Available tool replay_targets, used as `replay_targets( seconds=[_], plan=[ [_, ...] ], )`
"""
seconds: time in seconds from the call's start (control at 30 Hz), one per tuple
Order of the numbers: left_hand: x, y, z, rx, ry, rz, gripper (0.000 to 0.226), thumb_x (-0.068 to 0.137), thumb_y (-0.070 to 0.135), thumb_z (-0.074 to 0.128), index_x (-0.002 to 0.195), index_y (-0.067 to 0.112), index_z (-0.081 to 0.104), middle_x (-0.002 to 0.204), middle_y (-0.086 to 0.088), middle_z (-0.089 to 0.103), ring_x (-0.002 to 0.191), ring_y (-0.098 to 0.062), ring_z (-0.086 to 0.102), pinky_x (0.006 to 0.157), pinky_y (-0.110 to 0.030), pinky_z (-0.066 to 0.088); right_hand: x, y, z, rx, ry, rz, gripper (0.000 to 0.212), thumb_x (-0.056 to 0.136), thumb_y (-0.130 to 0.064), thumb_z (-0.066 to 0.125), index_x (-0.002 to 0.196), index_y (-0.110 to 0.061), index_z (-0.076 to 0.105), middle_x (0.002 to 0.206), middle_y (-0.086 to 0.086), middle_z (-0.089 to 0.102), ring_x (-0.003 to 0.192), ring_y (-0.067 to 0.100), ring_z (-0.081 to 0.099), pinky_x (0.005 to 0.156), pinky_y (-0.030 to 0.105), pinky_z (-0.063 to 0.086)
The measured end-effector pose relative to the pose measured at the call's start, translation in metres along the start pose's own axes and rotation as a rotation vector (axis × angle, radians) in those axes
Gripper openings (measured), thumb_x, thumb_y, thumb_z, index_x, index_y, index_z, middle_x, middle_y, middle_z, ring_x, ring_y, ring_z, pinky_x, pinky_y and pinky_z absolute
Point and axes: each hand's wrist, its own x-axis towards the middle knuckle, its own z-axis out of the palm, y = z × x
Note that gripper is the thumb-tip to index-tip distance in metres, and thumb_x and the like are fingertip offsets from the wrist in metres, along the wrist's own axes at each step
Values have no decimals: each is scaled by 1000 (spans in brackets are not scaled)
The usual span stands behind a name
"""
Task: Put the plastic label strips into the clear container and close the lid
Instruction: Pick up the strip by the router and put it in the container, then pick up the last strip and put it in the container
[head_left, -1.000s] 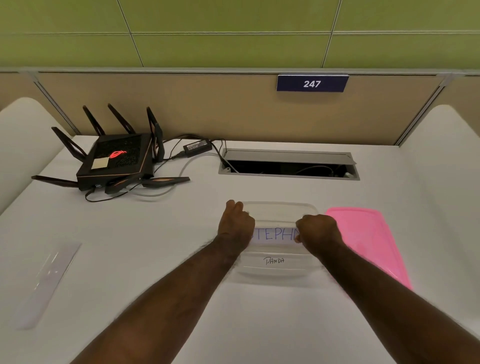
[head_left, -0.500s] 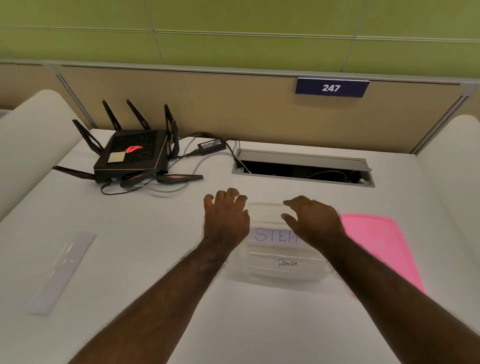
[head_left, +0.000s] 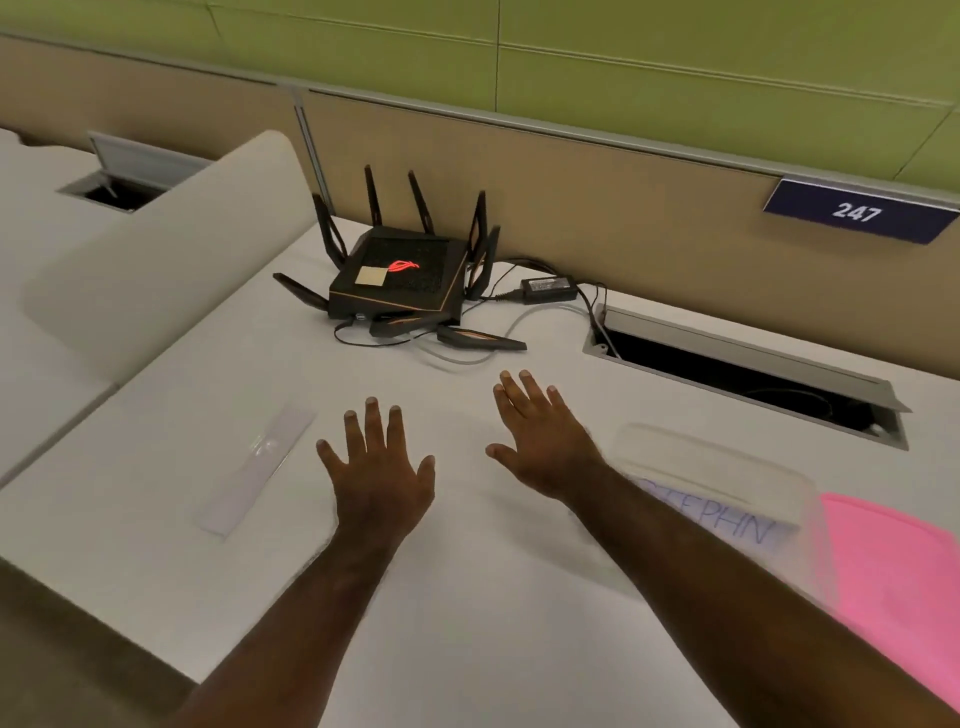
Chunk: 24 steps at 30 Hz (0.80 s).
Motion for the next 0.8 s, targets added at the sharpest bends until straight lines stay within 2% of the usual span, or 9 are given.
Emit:
replay_targets(
  seconds=[0.13,0.2,0.33,0.47,0.53,0.57,0.63,0.7,0.8],
  plan=[
    [-14,-56,15,4,-73,-136,83,88,60,43,152,13,21,161,-18,8,147,-39,10,108,-71,9,36,-56,22,37,-77,-91,80,96,-54,36,153,-14,-1,163,5,-10,149,24,-13,118,44,-4],
    [-19,-83,17,15,-77,-180,83,87,61,38,152,11,22,161,-18,9,147,-40,10,107,-73,7,50,-84,30,34,-90,-148,80,96,-54,37,153,-13,-1,163,5,-10,149,24,-13,118,44,-3],
    [-25,-130,20,34,-102,-288,89,86,62,43,151,5,22,161,-17,10,147,-40,11,106,-73,11,75,-133,44,33,-96,-244,82,95,-52,39,153,-12,-2,162,5,-13,149,23,-13,118,44,-4],
    [-27,-170,25,66,-178,-403,93,86,69,34,153,9,8,163,-12,-1,149,-35,2,109,-70,9,93,-173,59,16,-137,-321,82,95,-51,42,154,-12,-1,162,4,-13,149,23,-12,120,45,-1],
    [-27,-182,25,87,-197,-421,91,87,65,38,153,8,12,162,-14,6,148,-37,6,108,-71,11,101,-190,64,13,-159,-360,83,94,-51,43,154,-12,0,163,4,-11,149,23,-11,120,45,-1],
    [-27,-187,24,97,-183,-402,87,87,58,46,151,6,20,160,-17,17,146,-40,14,106,-72,14,106,-198,66,14,-176,-377,83,94,-51,44,154,-13,0,163,4,-11,149,22,-12,120,45,0],
    [-27,-196,28,143,-99,-295,71,83,38,65,140,0,44,143,-24,48,136,-46,37,100,-75,22,113,-211,69,13,-214,-401,83,94,-50,45,154,-14,-1,163,3,-11,149,22,-12,120,45,0],
    [-29,-205,35,209,26,-184,49,77,22,73,120,0,63,110,-23,69,117,-44,58,94,-75,31,117,-221,71,13,-241,-412,83,94,-50,46,154,-15,-1,163,2,-10,149,22,-11,120,46,1],
    [-24,-211,35,156,145,-126,28,72,9,78,99,6,72,81,-15,72,91,-36,70,93,-69,39,120,-230,73,20,-255,-416,82,94,-49,47,154,-15,2,163,1,-7,149,23,-8,120,47,3]
  ],
)
